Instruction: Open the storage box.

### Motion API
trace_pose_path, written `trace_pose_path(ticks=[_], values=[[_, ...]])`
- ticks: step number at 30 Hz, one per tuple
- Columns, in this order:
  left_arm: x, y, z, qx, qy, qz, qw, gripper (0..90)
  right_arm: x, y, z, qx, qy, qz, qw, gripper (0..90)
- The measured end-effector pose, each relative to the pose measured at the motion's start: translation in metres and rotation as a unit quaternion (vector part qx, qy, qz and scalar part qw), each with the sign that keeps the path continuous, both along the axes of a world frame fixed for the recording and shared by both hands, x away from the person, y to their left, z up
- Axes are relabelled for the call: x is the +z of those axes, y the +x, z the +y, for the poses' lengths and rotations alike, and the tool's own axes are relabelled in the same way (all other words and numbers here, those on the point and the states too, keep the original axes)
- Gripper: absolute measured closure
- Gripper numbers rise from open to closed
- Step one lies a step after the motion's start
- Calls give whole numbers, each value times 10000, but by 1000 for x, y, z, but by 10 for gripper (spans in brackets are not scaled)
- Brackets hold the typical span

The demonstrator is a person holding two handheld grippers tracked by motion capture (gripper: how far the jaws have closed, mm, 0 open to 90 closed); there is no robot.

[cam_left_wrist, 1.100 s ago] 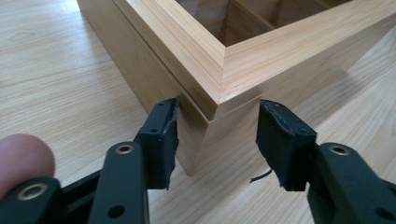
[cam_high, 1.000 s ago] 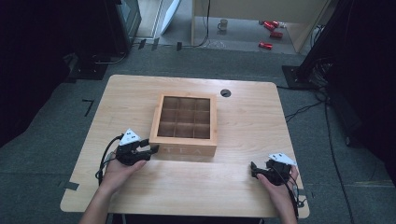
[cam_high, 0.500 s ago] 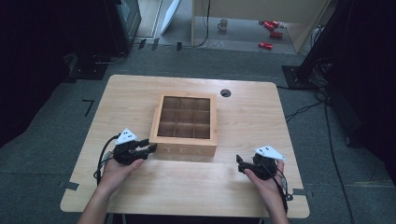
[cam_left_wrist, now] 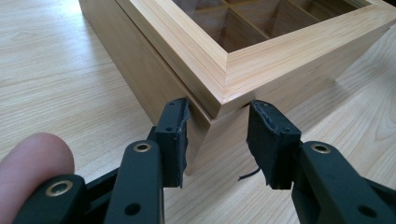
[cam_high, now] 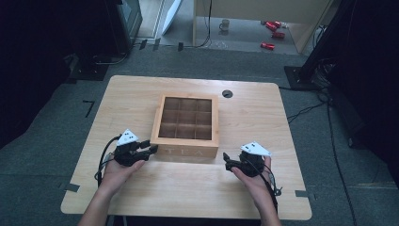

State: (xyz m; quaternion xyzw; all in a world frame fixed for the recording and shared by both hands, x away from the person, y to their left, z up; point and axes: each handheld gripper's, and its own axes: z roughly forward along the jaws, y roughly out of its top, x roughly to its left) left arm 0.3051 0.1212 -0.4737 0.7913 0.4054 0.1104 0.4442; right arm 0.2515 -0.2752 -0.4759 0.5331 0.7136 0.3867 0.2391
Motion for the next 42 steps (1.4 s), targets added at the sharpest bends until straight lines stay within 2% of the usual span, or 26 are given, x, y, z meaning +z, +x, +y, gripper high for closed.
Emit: trace_pose_path(ticks=[11,19,24,30,33,37,42], values=[[4,-1,-1,34,82,-78,9999,618,7,6,18,203,-8,-82,9998,168],[10,-3,-2,48,57,-171,9998,640,10,10,28,333,-37,-108,9994,173],[10,-3,-2,51,95,-178,9998,638,11,12,32,329,-42,-144,9993,184],[12,-2,-2,45,32,-187,9998,636,11,16,38,319,-105,-186,9993,223],[13,-2,-2,36,31,-197,9998,636,10,18,41,304,-85,-217,9993,265],[13,-2,-2,42,-14,-187,9998,636,10,19,43,276,-62,-251,9993,275],[13,-2,-1,38,-60,-175,9998,634,11,19,44,300,-182,-386,9986,288]])
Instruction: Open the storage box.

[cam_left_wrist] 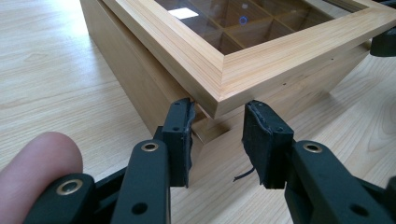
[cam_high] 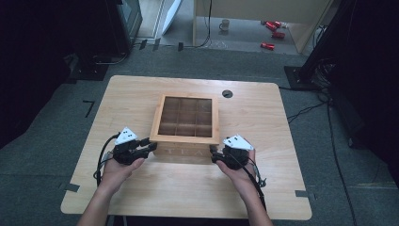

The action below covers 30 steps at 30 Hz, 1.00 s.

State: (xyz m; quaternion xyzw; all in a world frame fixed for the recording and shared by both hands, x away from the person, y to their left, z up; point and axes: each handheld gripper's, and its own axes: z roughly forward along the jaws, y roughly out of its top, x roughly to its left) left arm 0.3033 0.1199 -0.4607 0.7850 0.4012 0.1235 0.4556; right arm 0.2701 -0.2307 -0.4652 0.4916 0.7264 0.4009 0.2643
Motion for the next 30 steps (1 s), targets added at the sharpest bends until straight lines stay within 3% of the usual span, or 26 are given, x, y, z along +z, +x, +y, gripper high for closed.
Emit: trace_pose_path(ticks=[15,26,30], values=[[2,0,1,-34,-141,-53,9999,604,6,1,0,133,-216,-158,9996,285],[0,-1,1,-63,53,-68,9999,551,15,2,0,140,-163,-295,9993,284],[-3,0,5,-27,159,-34,9999,484,22,4,-1,172,-171,-378,9990,284]])
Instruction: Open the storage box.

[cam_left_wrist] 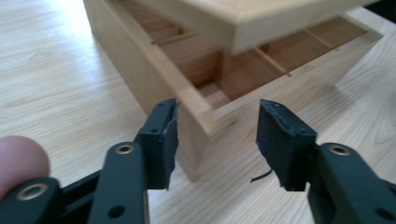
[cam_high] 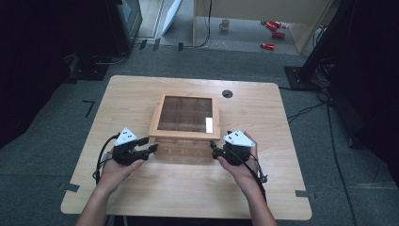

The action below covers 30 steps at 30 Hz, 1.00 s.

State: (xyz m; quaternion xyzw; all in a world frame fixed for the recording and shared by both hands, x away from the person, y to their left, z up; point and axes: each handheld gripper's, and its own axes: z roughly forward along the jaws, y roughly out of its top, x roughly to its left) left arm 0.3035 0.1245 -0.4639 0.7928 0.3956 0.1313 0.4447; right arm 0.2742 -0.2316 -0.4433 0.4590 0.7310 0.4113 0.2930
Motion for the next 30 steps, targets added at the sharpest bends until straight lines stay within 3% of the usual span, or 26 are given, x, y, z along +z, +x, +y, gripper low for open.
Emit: trace_pose_path(ticks=[6,10,13,17,20,21,25,30], values=[[-7,3,16,218,29,156,9996,380,11,4,0,35,-27,-112,9999,284],[-18,7,31,462,209,329,9982,334,17,9,2,45,-73,-213,9997,284],[-29,8,42,705,511,422,9953,304,23,14,3,30,-87,-299,9995,285],[-36,8,48,814,706,478,9930,251,28,19,4,14,-82,-396,9992,285],[-42,9,50,1022,895,579,9890,195,30,22,4,6,-71,-447,9990,285],[-45,10,49,1121,1028,585,9866,134,33,24,4,7,-68,-476,9988,285],[-50,9,46,1191,1150,531,9848,97,38,28,4,28,-55,-530,9986,286],[-53,7,44,1177,1181,369,9853,98,43,32,3,72,0,-588,9982,303]])
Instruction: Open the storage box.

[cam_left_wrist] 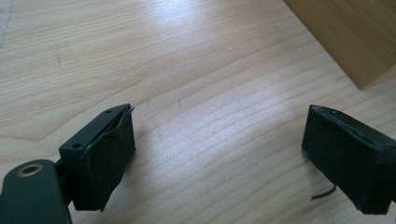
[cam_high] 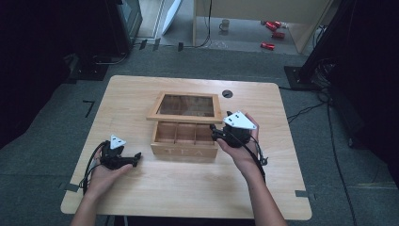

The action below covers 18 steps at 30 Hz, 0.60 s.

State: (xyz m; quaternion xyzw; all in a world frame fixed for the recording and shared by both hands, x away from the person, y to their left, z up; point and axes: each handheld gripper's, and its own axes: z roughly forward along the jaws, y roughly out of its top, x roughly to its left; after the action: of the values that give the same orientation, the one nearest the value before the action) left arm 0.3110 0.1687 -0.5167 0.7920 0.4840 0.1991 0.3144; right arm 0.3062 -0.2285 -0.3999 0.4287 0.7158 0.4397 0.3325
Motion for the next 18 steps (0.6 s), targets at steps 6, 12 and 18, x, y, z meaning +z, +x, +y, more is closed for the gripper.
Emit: trace_pose_path(ticks=[6,12,18], values=[[-1,0,-1,7,-30,-63,10000,98,7,4,-1,110,10,-221,9997,354],[-1,0,0,36,-38,-72,10000,116,10,9,-2,198,9,-418,9989,376],[-1,0,0,87,-47,-85,9999,139,16,15,-3,252,10,-474,9986,409]])
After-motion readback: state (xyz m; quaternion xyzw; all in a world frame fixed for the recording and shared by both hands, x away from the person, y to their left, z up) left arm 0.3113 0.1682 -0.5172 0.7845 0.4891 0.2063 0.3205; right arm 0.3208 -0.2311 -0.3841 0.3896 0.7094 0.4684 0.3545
